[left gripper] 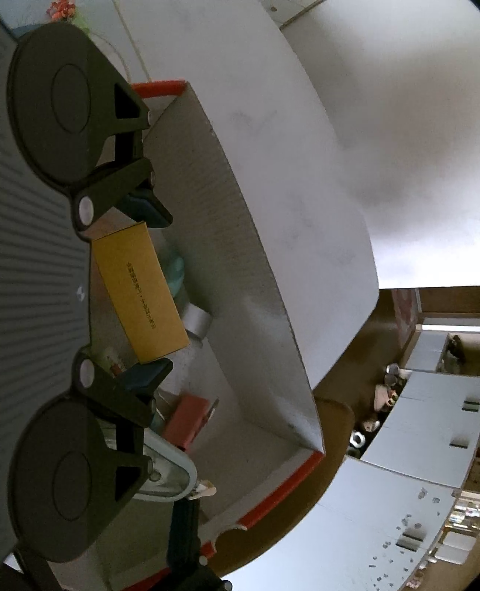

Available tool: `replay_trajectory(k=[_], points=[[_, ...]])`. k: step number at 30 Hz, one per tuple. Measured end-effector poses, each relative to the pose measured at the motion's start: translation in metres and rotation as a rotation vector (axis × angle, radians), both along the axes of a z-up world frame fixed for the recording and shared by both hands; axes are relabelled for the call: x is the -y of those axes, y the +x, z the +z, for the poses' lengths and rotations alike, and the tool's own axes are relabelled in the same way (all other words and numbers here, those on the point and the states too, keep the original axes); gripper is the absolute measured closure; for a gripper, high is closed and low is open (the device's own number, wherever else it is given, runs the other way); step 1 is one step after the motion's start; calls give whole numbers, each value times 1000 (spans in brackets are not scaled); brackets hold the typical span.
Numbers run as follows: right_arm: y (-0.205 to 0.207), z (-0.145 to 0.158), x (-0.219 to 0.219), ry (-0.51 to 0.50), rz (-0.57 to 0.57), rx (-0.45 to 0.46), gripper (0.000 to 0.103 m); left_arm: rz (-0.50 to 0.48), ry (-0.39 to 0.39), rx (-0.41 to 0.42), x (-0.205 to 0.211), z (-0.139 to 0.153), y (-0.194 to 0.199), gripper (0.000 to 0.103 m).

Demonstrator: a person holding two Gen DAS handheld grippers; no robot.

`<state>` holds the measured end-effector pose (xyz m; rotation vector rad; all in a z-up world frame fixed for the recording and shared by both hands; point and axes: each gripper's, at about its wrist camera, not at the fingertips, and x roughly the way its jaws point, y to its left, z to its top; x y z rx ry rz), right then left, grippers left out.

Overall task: Organize rigid objects
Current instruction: 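Carry the yellow box and tape dispenser into the shoebox and open both grippers, then withdraw both grippers from the shoebox back over the table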

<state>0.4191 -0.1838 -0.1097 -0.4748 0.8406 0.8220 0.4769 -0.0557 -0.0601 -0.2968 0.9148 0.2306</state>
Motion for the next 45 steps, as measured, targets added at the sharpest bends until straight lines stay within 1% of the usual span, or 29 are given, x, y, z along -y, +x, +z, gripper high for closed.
replay_trajectory(k=[5, 10, 13, 20, 26, 31, 34, 45], points=[[6, -4, 1, -15, 7, -26, 16, -12, -6, -33, 1, -10, 6, 26], [9, -2, 1, -10, 0, -42, 16, -15, -37, -68, 0, -18, 9, 26], [4, 1, -1, -9, 0, -46, 16, -27, -19, -74, 2, -17, 10, 26], [8, 4, 4, 5, -7, -53, 15, -31, -13, -99, 1, -17, 14, 25], [9, 10, 11, 42, -20, -57, 12, -25, -34, -97, 1, -15, 11, 25], [10, 16, 20, 81, -31, -64, 10, -24, -9, -83, 1, -12, 3, 25], [10, 20, 27, 101, -35, -67, 9, -24, -12, -65, 2, -8, -5, 24], [-6, 46, 45, 189, -47, -62, 6, -27, 27, 36, 4, 22, -46, 24]])
